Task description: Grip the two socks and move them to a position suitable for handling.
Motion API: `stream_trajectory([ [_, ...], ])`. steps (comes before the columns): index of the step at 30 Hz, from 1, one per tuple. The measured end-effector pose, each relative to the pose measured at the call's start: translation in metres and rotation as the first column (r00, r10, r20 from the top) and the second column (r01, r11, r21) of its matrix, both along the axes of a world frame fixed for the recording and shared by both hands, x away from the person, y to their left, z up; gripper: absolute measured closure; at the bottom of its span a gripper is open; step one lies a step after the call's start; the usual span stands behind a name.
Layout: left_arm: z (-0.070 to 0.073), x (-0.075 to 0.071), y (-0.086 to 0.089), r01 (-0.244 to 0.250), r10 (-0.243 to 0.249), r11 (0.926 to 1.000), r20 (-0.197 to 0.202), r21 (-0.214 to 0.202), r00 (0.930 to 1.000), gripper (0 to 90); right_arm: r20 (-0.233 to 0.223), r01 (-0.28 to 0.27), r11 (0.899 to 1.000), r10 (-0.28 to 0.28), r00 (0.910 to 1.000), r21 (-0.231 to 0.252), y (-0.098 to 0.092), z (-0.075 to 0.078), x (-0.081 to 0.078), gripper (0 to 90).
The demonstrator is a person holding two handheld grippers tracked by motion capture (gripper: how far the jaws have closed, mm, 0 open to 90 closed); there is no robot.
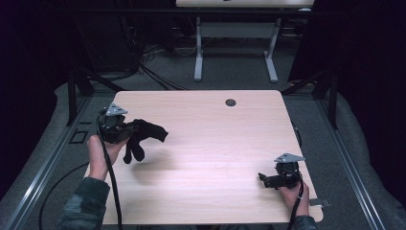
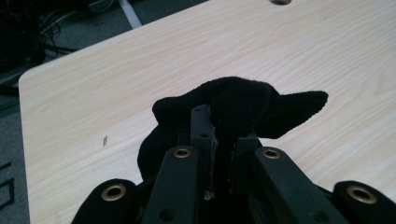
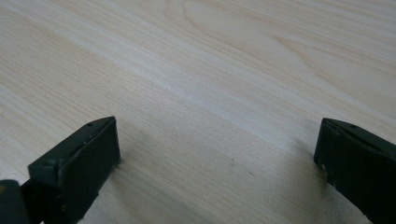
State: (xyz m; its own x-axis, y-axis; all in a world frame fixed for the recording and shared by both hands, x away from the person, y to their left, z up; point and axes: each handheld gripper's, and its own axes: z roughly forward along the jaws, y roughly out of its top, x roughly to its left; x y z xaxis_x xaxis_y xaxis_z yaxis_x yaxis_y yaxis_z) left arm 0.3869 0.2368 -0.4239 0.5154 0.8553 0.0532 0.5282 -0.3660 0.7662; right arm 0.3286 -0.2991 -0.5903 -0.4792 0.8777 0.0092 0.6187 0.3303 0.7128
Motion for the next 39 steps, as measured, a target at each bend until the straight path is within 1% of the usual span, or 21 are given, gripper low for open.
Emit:
stream_trajectory([
  [2, 0.004, -0.004, -0.004, 0.016, -0.016, 0.9999, 0.012, 0.001, 0.9998, 84.0, 0.001, -0.001, 1.000, 0.001, 1.0000, 0.001, 0.000, 0.000, 0.000, 0.0],
  [3, 0.006, -0.006, -0.006, 0.019, -0.019, 0.9998, 0.016, -0.006, 0.9997, 84.0, -0.001, 0.000, 1.000, 0.000, 1.0000, -0.001, 0.000, 0.000, 0.000, 0.0],
  [5, 0.008, -0.009, -0.009, 0.033, -0.033, 0.9994, 0.019, 0.000, 0.9993, 84.0, 0.000, 0.000, 1.000, 0.000, 1.0000, 0.001, 0.000, 0.000, 0.000, 0.0],
  [6, 0.008, -0.009, -0.009, 0.033, -0.033, 0.9994, 0.019, 0.000, 0.9993, 84.0, 0.000, -0.001, 1.000, 0.001, 1.0000, 0.001, 0.000, 0.000, 0.000, 0.0],
  [7, 0.008, -0.011, -0.012, 0.046, -0.046, 0.9989, 0.019, -0.007, 0.9987, 84.0, 0.000, -0.001, 1.000, 0.001, 1.0000, 0.000, 0.000, 0.000, 0.000, 0.0],
  [9, 0.008, -0.012, -0.017, 0.056, -0.056, 0.9984, 0.018, -0.007, 0.9983, 84.0, 0.000, 0.001, 1.000, -0.001, 1.0000, 0.000, 0.000, 0.000, 0.000, 0.0],
  [10, 0.009, -0.013, -0.020, 0.068, -0.068, 0.9977, 0.013, -0.006, 0.9976, 84.0, 0.000, -0.002, 1.000, 0.002, 1.0000, 0.000, 0.000, 0.000, 0.000, 0.0],
  [12, 0.009, -0.014, -0.022, 0.073, -0.073, 0.9973, 0.012, -0.001, 0.9973, 84.0, 0.000, -0.001, 1.000, 0.001, 1.0000, 0.000, 0.000, 0.000, 0.000, 0.0],
  [15, 0.011, -0.018, -0.030, 0.093, -0.093, 0.9957, 0.024, -0.003, 0.9954, 84.0, 0.000, -0.001, 1.000, 0.001, 1.0000, 0.000, 0.000, 0.000, 0.000, 0.0],
  [18, 0.014, -0.022, -0.039, 0.118, -0.118, 0.9929, 0.023, -0.009, 0.9927, 84.0, 0.000, -0.001, 1.000, 0.001, 1.0000, 0.000, 0.000, 0.000, 0.000, 0.0],
  [20, 0.013, -0.024, -0.047, 0.137, -0.137, 0.9906, 0.025, -0.002, 0.9903, 84.0, 0.000, 0.000, 1.000, 0.000, 1.0000, 0.001, 0.000, 0.000, 0.000, 0.0],
  [23, 0.009, -0.028, -0.061, 0.174, -0.174, 0.9848, 0.017, -0.006, 0.9847, 84.0, 0.000, 0.001, 1.000, -0.001, 1.0000, 0.000, 0.000, 0.000, 0.000, 0.0],
  [24, 0.007, -0.029, -0.067, 0.191, -0.191, 0.9817, 0.012, -0.002, 0.9816, 84.0, 0.000, -0.001, 1.000, 0.001, 1.0000, 0.000, 0.000, 0.000, 0.000, 0.0],
  [26, 0.003, -0.031, -0.077, 0.212, -0.212, 0.9771, 0.007, -0.012, 0.9772, 84.0, 0.000, -0.001, 1.000, 0.001, 1.0000, 0.000, 0.000, 0.000, 0.000, 0.0],
  [28, 0.000, -0.032, -0.085, 0.233, -0.233, 0.9723, -0.001, -0.012, 0.9724, 84.0, 0.000, -0.001, 1.000, 0.001, 1.0000, 0.000, 0.000, 0.000, 0.000, 0.0],
  [29, -0.002, -0.033, -0.092, 0.250, -0.250, 0.9683, -0.006, -0.009, 0.9683, 84.0, 0.000, -0.001, 1.000, 0.001, 1.0000, 0.000, 0.000, 0.000, 0.000, 0.0],
  [30, -0.004, -0.033, -0.097, 0.257, -0.257, 0.9663, -0.006, -0.013, 0.9664, 84.0, 0.000, -0.001, 1.000, 0.001, 1.0000, 0.000, 0.000, 0.000, 0.000, 0.0],
  [34, -0.015, -0.035, -0.115, 0.296, -0.296, 0.9551, -0.027, -0.014, 0.9548, 83.9, 0.000, -0.001, 1.000, 0.001, 1.0000, 0.000, 0.000, 0.000, 0.000, 0.0],
  [37, -0.027, -0.035, -0.130, 0.330, -0.329, 0.9441, -0.060, -0.002, 0.9423, 83.9, 0.000, -0.001, 1.000, 0.001, 1.0000, 0.000, 0.000, 0.000, 0.000, 0.0],
  [38, -0.032, -0.035, -0.135, 0.334, -0.334, 0.9426, -0.068, -0.015, 0.9402, 83.8, 0.000, -0.001, 1.000, 0.001, 1.0000, 0.000, 0.000, 0.000, 0.000, 0.0],
  [39, -0.036, -0.034, -0.139, 0.343, -0.343, 0.9393, -0.079, -0.014, 0.9361, 83.8, 0.000, -0.001, 1.000, 0.001, 1.0000, 0.000, 0.000, 0.000, 0.000, 0.0],
])
